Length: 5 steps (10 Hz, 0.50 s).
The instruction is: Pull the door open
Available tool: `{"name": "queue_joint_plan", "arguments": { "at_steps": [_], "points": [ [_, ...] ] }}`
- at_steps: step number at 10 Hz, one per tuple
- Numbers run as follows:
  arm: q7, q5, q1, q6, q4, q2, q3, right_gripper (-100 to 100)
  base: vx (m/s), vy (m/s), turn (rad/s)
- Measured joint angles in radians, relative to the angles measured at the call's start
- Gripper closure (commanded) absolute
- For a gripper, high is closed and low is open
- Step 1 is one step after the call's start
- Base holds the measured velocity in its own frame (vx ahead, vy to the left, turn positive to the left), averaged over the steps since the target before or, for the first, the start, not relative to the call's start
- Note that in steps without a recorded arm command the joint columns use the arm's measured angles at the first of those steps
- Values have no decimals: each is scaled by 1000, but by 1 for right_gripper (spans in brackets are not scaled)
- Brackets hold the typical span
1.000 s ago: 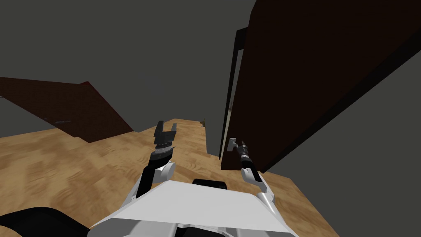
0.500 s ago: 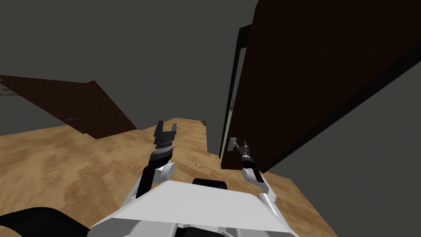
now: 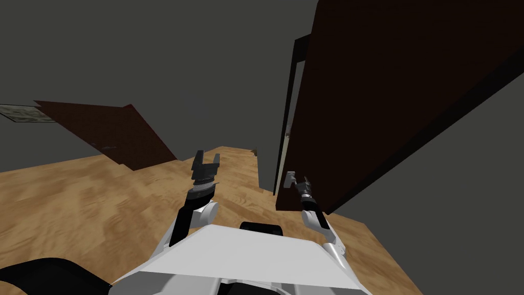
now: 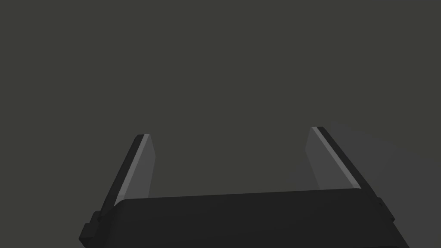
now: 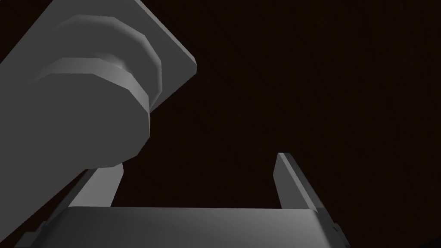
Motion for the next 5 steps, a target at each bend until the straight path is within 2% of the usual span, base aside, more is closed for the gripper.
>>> {"name": "queue_joint_plan", "arguments": {
  "at_steps": [2, 5],
  "points": [
    [-6, -3, 1, -1, 1, 0, 2, -100, -12, -6, 17],
    [-53, -38, -1, -2, 6, -1, 10, -100, -52, -21, 64]
  ]
}}
